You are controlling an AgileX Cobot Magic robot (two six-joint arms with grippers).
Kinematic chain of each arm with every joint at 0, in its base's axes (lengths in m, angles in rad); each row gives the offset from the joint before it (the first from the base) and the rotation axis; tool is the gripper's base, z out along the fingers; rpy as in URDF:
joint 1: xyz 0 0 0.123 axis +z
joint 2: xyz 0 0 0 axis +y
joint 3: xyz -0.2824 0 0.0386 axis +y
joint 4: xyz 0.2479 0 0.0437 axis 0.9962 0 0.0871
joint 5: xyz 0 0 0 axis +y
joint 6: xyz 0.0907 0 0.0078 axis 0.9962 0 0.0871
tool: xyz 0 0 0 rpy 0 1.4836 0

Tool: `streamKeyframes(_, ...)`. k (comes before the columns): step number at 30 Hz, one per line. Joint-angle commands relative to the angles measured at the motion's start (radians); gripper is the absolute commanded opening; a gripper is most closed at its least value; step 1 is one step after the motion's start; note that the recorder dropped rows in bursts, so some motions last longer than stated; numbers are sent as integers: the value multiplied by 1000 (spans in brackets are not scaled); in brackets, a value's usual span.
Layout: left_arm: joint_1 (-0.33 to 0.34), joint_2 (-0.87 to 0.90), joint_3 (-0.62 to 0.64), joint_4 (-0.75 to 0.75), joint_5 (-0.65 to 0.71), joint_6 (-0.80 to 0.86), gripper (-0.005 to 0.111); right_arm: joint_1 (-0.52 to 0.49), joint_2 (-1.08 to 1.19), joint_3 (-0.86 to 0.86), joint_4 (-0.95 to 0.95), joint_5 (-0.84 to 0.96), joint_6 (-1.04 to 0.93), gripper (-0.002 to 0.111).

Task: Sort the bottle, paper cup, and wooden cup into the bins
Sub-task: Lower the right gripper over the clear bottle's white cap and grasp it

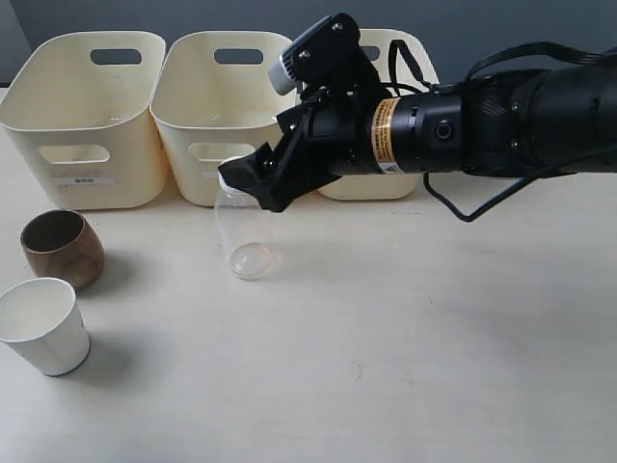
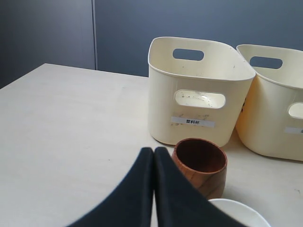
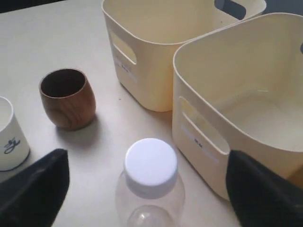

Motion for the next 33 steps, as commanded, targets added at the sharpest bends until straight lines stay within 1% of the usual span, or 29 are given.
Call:
streamKeyframes(1,-3,-5,-4,0,-6,-1,0,2,12,-13,18,-50,3,78)
streamKeyframes(6,-3,-5,-4,0,-6,-1,0,2,25,-13,23,-43,-4,79)
streamKeyframes(10,-3,-5,-4,0,-6,-1,0,2,45,-15,51,-72,-28,79)
streamKeyframes(17,-3,-5,-4,0,-6,-1,0,2,81,-66,73,-72,-33,79)
streamKeyframes(21,-3,-5,-4,0,-6,-1,0,10,118,-89,73,-62,-33,79)
streamKeyframes(25,-3,-5,-4,0,-6,-1,0,16,143,-99,71,2,-33,79)
streamKeyframes(33,-3,-5,-4,0,-6,-1,0,17,151,-103,71,-21,-33,79)
